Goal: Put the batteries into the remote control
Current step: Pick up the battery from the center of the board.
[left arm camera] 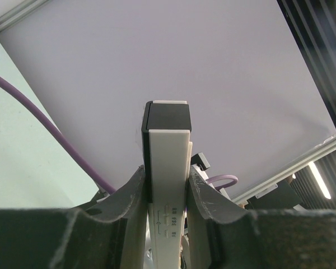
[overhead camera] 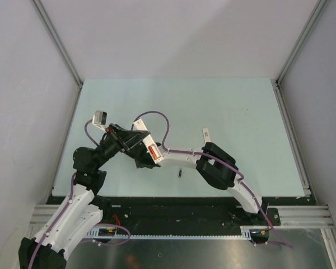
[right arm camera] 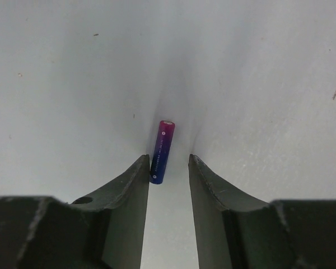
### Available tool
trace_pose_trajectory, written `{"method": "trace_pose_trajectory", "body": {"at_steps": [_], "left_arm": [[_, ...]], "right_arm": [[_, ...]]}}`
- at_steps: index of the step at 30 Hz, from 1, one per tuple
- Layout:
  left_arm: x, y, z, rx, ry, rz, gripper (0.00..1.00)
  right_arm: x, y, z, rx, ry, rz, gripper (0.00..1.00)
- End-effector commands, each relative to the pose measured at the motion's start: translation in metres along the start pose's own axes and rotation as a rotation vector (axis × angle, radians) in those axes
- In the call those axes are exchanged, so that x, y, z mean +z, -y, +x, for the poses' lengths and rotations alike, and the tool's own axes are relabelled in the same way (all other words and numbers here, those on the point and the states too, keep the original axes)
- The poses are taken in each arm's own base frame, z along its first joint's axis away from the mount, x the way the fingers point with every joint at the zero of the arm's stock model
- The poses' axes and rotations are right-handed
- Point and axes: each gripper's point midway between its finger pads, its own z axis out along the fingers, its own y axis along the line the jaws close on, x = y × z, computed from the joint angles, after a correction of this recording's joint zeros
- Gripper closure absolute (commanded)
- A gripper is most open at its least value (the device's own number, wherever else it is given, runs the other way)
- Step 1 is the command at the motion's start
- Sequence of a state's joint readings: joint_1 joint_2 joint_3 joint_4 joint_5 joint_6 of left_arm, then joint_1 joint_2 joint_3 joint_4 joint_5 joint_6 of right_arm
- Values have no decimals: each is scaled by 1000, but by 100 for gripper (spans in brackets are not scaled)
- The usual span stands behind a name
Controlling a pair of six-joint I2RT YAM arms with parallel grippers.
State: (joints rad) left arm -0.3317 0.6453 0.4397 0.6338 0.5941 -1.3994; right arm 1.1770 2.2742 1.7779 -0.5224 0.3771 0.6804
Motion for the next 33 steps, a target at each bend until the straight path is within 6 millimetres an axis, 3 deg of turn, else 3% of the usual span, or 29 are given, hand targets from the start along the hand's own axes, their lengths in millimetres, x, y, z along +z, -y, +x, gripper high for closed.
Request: {"method": "trace_pose_trajectory", "body": {"at_steps": [1,8,16,17,20,21,23,24,26,33], "left_arm": [[2,22,-8,32,34,56,100],[2,21,-7,30,31,55,100],[2,20,-7,29,32,54,100],[2,20,-7,29,31,54,100],[2,20,-8,28,34,52,100],[2,19,-7,26,32,50,100],[2,20,-8,31,32,53,100],[2,18,-8,31,33,50,100],[3,17,-8,35,34,47,100],[6,6,-11,38,48,18,100]], "right_arm": [[20,25,63,-61,-167,91,63],[19,24,68,-54,-187,71,70],[15,25,73,-51,-209,59,94],[14,28,78,-47,-218,60,100],[7,34,73,-3,-223,36,100],[7,51,84,4,-247,60,100],[-10,55,68,37,-205,33,100],[-15,70,75,36,-213,54,100],[-35,77,51,52,-144,40,100],[-86,114,16,75,-61,56,100]]}}
